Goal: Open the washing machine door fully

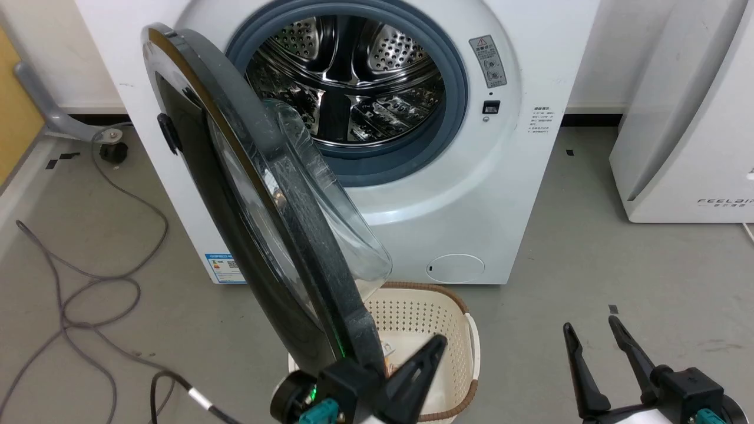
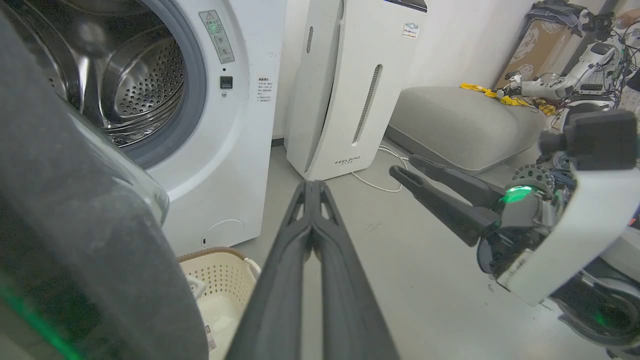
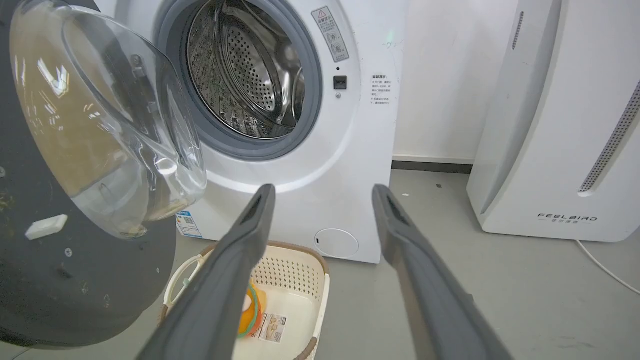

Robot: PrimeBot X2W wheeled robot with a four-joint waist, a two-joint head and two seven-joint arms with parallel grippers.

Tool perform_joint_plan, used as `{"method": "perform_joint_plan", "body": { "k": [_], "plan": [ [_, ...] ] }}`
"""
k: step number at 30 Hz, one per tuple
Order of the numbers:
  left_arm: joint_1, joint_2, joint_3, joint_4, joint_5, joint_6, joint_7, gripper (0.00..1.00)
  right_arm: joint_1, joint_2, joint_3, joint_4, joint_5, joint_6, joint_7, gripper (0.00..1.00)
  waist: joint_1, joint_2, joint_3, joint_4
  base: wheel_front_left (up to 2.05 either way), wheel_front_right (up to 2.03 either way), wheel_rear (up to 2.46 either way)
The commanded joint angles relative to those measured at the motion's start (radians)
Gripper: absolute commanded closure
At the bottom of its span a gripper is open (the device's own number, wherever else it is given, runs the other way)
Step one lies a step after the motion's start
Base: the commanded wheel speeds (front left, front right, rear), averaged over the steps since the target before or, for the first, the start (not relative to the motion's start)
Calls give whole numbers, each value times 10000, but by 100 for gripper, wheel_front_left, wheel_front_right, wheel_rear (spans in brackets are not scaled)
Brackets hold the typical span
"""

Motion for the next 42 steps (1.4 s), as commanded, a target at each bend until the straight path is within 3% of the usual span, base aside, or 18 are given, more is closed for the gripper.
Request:
{"method": "perform_joint_plan", "body": {
  "k": [1,14,23,34,42],
  "plan": [
    [-333,-67,95,343,103,137,-194,100,159,34,24,48,86,8,0,0,0,0,-2,-26,0,0,0],
    [-811,-220,534,1805,146,939,-1201,100,273,34,-21,176,181,8,23,0,0,0,-17,-80,0,0,0],
    [126,203,715,908,313,1444,-1466,100,389,34,-26,225,158,8,53,0,0,0,-83,288,0,0,0],
    [1290,750,1049,-328,477,2101,-1473,100,528,34,-182,274,208,8,10,0,0,0,-265,1318,0,0,0],
    [1512,940,1641,-704,499,2476,-2051,100,409,34,-215,244,17,8,15,0,0,0,-187,2011,0,0,0]
  ]
}}
